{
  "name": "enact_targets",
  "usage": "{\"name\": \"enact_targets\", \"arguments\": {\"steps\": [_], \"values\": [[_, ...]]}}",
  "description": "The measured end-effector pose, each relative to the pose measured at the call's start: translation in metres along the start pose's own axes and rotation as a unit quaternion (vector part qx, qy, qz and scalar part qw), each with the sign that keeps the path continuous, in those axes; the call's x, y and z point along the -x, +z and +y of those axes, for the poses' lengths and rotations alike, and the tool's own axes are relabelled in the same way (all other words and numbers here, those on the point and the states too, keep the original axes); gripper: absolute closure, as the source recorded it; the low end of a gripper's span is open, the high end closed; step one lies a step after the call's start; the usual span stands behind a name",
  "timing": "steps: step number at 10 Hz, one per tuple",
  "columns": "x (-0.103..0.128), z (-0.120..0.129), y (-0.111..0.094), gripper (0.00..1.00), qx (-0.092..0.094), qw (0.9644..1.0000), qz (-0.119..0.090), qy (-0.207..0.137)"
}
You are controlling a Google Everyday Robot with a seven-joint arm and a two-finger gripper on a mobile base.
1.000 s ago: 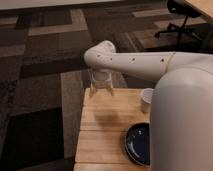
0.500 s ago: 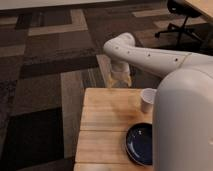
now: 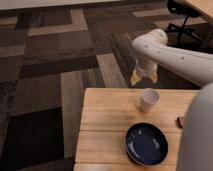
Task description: Move the arm in a circular motion
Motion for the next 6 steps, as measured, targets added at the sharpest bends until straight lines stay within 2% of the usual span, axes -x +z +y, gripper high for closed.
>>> {"name": "enact_targets", "arguments": {"steps": [1,2,3,4,5,6], "values": [[-0.017,-0.024,-0.009,0.35,-0.012,0.9998,0.001,0.016],[-0.054,-0.061,-0.032,0.35,-0.034,0.9984,-0.001,0.045],[-0.077,-0.077,-0.046,0.35,-0.046,0.997,-0.002,0.062],[-0.11,-0.076,-0.059,0.35,-0.055,0.9957,0.002,0.075],[-0.136,-0.061,-0.065,0.35,-0.052,0.9955,0.007,0.079],[-0.156,-0.026,-0.07,0.35,-0.039,0.9966,0.011,0.071]]}}
